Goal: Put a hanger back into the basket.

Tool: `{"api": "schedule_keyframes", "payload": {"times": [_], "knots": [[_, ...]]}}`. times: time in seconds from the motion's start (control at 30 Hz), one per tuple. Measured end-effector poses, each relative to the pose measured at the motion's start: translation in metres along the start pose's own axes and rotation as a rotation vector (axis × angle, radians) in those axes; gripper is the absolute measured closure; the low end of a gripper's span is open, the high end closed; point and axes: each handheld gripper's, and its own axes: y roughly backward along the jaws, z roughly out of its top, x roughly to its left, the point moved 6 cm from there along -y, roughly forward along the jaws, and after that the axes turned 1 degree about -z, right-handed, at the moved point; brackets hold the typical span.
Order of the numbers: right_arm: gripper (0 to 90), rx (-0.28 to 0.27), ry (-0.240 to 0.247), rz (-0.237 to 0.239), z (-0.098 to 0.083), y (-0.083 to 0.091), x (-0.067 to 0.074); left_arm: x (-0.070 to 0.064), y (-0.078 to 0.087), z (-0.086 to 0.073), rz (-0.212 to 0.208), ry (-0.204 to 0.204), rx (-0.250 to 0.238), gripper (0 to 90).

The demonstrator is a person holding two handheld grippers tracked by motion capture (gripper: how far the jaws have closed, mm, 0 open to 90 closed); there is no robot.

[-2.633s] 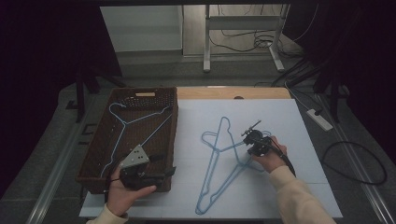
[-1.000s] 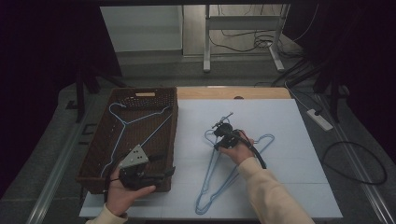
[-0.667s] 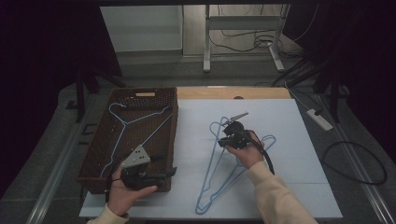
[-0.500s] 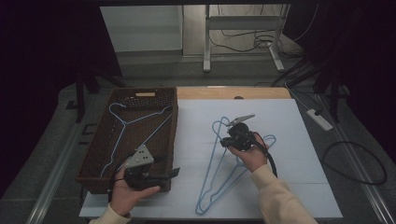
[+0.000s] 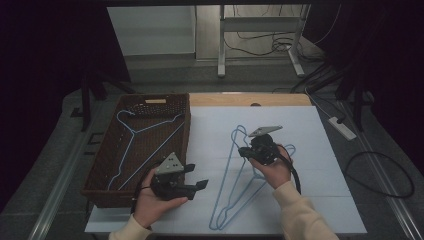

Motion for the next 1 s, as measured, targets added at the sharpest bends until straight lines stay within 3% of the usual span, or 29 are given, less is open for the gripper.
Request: {"api": "schedule_keyframes", "payload": {"times": [0.1, 0.4, 0.67, 0.77, 1.0], "knots": [[85.9, -0.01, -0.017, 0.015, 0.0, 0.002, 0.001, -0.005, -0.012, 0.003, -0.024, -0.001, 0.024, 31.0], [86.2, 0.002, -0.037, -0.003, -0.003, -0.005, -0.006, -0.012, -0.037, 0.011, -0.037, 0.011, 0.063, 31.2], [86.2, -0.02, -0.034, 0.007, -0.005, 0.0, -0.001, -0.024, -0.062, 0.019, -0.017, 0.021, 0.108, 29.9], [86.2, -0.031, -0.035, 0.009, -0.005, 0.002, 0.0, -0.03, -0.072, 0.02, -0.031, 0.018, 0.126, 29.7], [86.2, -0.049, -0.034, 0.021, -0.007, 0.009, 0.004, -0.03, -0.097, 0.017, -0.031, 0.04, 0.159, 30.5]]}}
